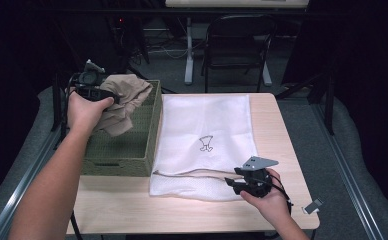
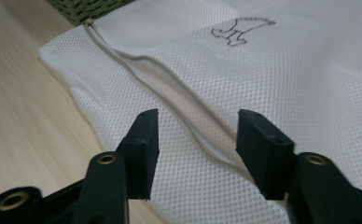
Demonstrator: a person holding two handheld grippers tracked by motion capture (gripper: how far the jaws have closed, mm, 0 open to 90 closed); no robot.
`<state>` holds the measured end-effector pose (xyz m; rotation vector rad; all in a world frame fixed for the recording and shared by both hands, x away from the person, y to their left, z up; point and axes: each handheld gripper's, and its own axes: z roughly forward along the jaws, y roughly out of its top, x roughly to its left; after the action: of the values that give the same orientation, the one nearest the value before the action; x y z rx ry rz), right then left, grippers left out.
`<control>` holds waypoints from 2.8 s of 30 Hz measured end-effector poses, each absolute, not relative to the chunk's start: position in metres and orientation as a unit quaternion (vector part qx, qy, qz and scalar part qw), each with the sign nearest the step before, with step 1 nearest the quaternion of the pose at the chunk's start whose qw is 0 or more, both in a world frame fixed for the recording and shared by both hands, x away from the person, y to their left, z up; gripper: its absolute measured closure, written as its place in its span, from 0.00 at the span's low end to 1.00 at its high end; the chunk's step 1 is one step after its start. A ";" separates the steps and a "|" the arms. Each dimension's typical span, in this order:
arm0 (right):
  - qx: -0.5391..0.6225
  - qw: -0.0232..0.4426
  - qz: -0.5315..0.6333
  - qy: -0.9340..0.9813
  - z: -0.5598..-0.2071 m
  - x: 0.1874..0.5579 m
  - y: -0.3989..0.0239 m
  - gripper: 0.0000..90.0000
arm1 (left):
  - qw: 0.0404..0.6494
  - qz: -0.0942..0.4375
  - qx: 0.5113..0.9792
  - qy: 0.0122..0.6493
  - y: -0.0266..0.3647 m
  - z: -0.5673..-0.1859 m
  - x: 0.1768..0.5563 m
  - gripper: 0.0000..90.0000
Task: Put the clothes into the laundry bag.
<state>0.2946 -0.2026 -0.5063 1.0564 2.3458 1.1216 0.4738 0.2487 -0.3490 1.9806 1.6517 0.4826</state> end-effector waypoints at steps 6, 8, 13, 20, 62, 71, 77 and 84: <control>0.356 0.197 0.395 0.824 -0.498 0.311 -0.198 0.66 | 0.258 0.179 0.735 0.602 0.245 -0.347 0.470 0.54; 0.347 0.201 0.397 0.826 -0.497 0.318 -0.194 0.68 | 0.257 0.180 0.738 0.597 0.243 -0.346 0.468 0.54; 0.330 0.187 0.407 0.831 -0.499 0.331 -0.183 0.69 | 0.259 0.181 0.740 0.593 0.239 -0.345 0.465 0.54; 0.318 0.189 0.383 0.846 -0.516 0.338 -0.168 0.67 | 0.259 0.178 0.745 0.588 0.236 -0.343 0.462 0.54; 0.273 0.208 0.304 0.889 -0.546 0.353 -0.125 0.73 | 0.282 0.156 0.793 0.517 0.190 -0.331 0.433 0.54; 0.266 0.216 0.285 0.895 -0.547 0.352 -0.123 0.56 | 0.287 0.144 0.810 0.491 0.172 -0.331 0.425 0.54; 0.276 0.219 0.300 0.887 -0.553 0.353 -0.121 0.61 | 0.287 0.139 0.821 0.473 0.156 -0.333 0.421 0.54; 0.264 0.217 0.301 0.890 -0.546 0.352 -0.124 0.73 | 0.287 0.132 0.833 0.455 0.140 -0.337 0.417 0.54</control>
<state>0.3519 -0.1235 -0.5457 0.7307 2.4662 0.8328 0.4165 0.1402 -0.3367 2.2249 1.2147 0.3515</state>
